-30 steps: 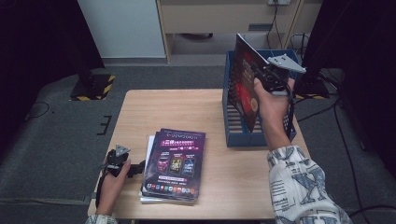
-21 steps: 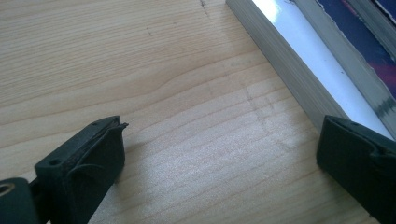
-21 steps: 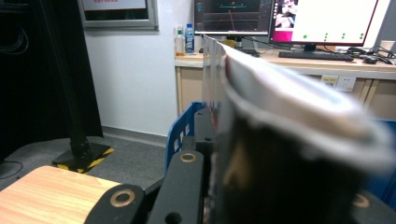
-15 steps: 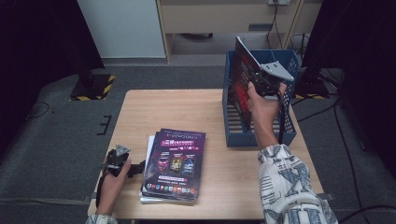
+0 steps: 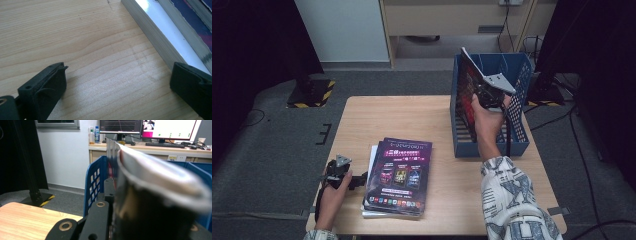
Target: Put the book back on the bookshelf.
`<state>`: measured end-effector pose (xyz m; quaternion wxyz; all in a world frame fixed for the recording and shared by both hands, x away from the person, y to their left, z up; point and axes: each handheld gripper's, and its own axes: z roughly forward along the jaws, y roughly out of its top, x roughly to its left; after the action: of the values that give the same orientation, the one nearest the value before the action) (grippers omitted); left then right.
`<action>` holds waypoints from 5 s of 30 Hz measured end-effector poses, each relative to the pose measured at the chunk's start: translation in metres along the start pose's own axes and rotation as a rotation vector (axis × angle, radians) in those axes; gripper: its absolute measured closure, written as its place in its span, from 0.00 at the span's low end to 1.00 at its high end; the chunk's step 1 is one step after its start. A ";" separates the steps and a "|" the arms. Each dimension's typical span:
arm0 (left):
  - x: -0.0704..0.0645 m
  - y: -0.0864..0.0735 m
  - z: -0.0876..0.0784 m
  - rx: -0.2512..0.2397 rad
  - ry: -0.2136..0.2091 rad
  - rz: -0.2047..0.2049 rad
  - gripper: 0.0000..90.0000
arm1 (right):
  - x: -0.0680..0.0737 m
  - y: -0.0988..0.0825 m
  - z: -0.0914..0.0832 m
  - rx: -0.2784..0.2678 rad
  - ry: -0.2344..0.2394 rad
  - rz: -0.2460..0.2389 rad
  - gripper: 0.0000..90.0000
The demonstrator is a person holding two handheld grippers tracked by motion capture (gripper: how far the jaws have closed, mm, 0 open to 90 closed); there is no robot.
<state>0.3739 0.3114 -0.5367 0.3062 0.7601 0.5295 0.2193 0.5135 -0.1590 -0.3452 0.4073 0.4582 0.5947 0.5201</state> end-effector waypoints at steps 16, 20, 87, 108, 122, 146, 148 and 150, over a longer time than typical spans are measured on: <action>0.000 0.000 0.000 0.001 0.000 -0.001 0.00 | 0.017 -0.012 0.005 0.029 -0.016 -0.036 0.97; 0.000 0.000 0.000 0.001 0.001 -0.002 0.00 | 0.013 -0.014 0.006 0.033 -0.033 -0.041 0.97; 0.000 0.001 0.000 0.001 0.005 -0.005 0.00 | 0.047 -0.026 0.004 0.005 -0.017 -0.055 0.66; 0.000 0.001 0.000 0.000 0.003 -0.003 0.00 | 0.044 -0.045 -0.029 0.054 0.140 -0.038 0.19; 0.000 0.000 0.000 -0.002 -0.009 -0.003 0.00 | 0.044 -0.081 -0.061 0.132 0.301 -0.031 0.09; -0.015 0.018 -0.043 -0.168 -0.145 -0.015 0.34 | 0.102 -0.146 -0.083 0.356 0.534 -0.048 0.34; -0.022 0.020 -0.045 -0.175 -0.173 0.008 0.38 | 0.107 -0.151 -0.083 0.381 0.555 -0.052 0.35; -0.027 0.021 -0.045 -0.169 -0.198 0.014 0.43 | 0.112 -0.155 -0.082 0.395 0.565 -0.055 0.35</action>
<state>0.3494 0.2907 -0.4902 0.4183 0.7532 0.4709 0.1895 0.3880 -0.0767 -0.4893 0.1438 0.3498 0.7852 0.4902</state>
